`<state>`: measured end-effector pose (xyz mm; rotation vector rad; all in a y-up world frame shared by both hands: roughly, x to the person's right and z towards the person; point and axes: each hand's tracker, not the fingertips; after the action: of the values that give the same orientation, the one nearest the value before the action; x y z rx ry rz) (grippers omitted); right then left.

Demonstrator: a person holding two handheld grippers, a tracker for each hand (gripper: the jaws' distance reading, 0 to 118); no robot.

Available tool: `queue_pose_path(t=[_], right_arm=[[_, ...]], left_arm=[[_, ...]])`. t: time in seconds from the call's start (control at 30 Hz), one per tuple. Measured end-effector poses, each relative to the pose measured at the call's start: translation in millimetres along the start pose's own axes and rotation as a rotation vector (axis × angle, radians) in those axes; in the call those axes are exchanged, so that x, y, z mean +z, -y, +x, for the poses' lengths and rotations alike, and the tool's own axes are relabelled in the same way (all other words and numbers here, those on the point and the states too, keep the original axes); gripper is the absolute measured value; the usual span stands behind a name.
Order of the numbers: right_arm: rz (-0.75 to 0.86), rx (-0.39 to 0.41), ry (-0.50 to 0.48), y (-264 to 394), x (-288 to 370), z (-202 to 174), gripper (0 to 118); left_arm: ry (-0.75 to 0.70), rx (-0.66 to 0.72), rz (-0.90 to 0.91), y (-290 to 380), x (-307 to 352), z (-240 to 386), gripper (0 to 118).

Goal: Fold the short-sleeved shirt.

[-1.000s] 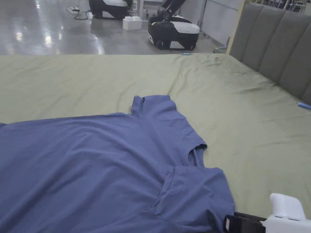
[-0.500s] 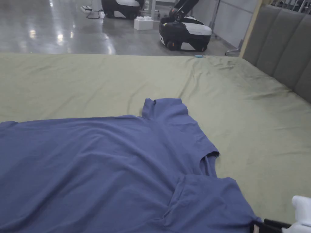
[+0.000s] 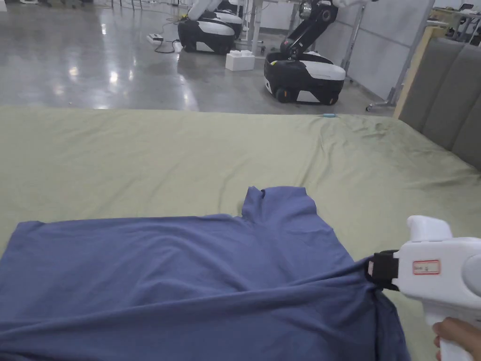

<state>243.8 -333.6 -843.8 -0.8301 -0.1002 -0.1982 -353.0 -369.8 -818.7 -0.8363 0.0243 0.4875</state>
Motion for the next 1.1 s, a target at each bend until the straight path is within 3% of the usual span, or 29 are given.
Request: queue_pose_path(t=[0.3, 0.4, 0.43, 0.47, 0.5, 0.53, 0.57, 0.63, 0.67, 0.7, 0.73, 0.77, 0.8, 0.83, 0.9, 1.0, 1.03, 1.07, 1.1], right_arm=[[-0.161, -0.014, 0.048, 9, -89, 4, 6], [-0.114, -0.021, 0.028, 11, -83, 6, 9], [-0.095, -0.052, -0.009, 8, -74, 9, 22], [-0.070, -0.079, -0.056, 7, -62, 11, 43], [-0.017, -0.110, -0.085, 8, -44, 15, 81], [0.076, -0.125, -0.104, 14, -20, 16, 101], [0.153, -0.118, -0.115, 23, 2, 17, 108], [0.200, -0.088, -0.115, 44, 36, 15, 108], [0.160, -0.079, -0.113, 58, 48, 15, 107], [0.087, -0.046, -0.114, 73, 58, 14, 93], [0.030, -0.039, -0.099, 91, 65, 7, 59], [0.008, -0.020, -0.086, 106, 69, 4, 11], [-0.008, -0.018, -0.047, 123, 72, 0, 3], [-0.012, -0.020, -0.002, 141, 75, -6, 3], [-0.104, 0.012, -0.046, 159, 77, -14, 3], [-0.123, -0.030, -0.089, 166, 77, -10, 3], [-0.113, -0.042, -0.088, 165, 78, -10, 3], [-0.109, -0.045, -0.095, 164, 79, -11, 3], [-0.100, -0.043, -0.100, 161, 80, -11, 3]], left_arm=[[-0.012, -0.013, -0.044, 12, -27, -10, 14], [0.007, -0.038, -0.027, 14, -20, -10, 17], [0.021, -0.016, -0.028, 12, -13, -11, 27], [0.055, 0.023, -0.026, 12, -2, -12, 43], [0.087, 0.042, -0.003, 13, 14, -12, 74], [0.095, 0.030, 0.041, 18, 35, -10, 93], [0.095, -0.003, 0.091, 24, 57, -7, 96], [0.081, -0.076, 0.137, 41, 88, -1, 95], [0.073, -0.109, 0.132, 53, 101, 1, 88], [0.050, -0.121, 0.096, 64, 109, 3, 49], [0.008, -0.116, 0.053, 76, 114, 5, 6], [-0.029, -0.095, 0.038, 86, 115, 4, 0], [-0.047, -0.042, 0.044, 95, 116, -1, 0], [0.005, -0.007, 0.002, 102, 114, -7, 0], [-0.001, 0.013, 0.007, 109, 112, -12, 0], [-0.053, 0.014, 0.010, 100, 101, -30, 1], [-0.038, 0.021, 0.022, 91, 96, -36, 15], [-0.014, 0.042, 0.031, 84, 91, -40, 36], [0.017, 0.078, 0.045, 79, 85, -40, 65]])
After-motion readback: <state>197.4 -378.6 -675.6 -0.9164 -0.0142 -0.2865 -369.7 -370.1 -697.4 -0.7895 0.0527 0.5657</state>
